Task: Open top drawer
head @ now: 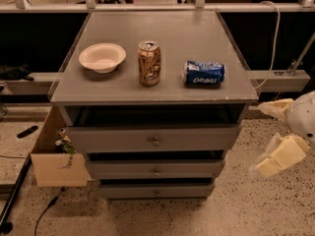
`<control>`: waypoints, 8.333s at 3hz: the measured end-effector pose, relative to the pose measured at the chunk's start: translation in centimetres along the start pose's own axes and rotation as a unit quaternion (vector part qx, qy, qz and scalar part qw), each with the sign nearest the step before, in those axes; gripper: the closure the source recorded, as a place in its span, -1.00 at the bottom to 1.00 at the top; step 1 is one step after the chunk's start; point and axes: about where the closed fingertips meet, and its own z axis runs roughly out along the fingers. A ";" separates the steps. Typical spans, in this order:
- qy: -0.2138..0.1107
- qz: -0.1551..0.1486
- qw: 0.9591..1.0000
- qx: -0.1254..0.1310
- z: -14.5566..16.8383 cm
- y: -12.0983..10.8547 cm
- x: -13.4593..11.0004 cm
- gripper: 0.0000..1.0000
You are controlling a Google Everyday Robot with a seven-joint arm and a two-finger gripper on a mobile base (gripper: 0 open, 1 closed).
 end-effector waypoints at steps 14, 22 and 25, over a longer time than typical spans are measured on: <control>-0.074 0.054 0.994 0.058 23.4 -10.8 0.4 -1.00; -0.086 0.039 0.993 0.074 24.3 -12.6 0.2 1.00; -0.078 0.054 0.993 0.065 24.0 -11.8 0.7 1.00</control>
Offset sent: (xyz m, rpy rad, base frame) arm 0.0061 0.0216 -0.1055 0.0687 0.0619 -0.0782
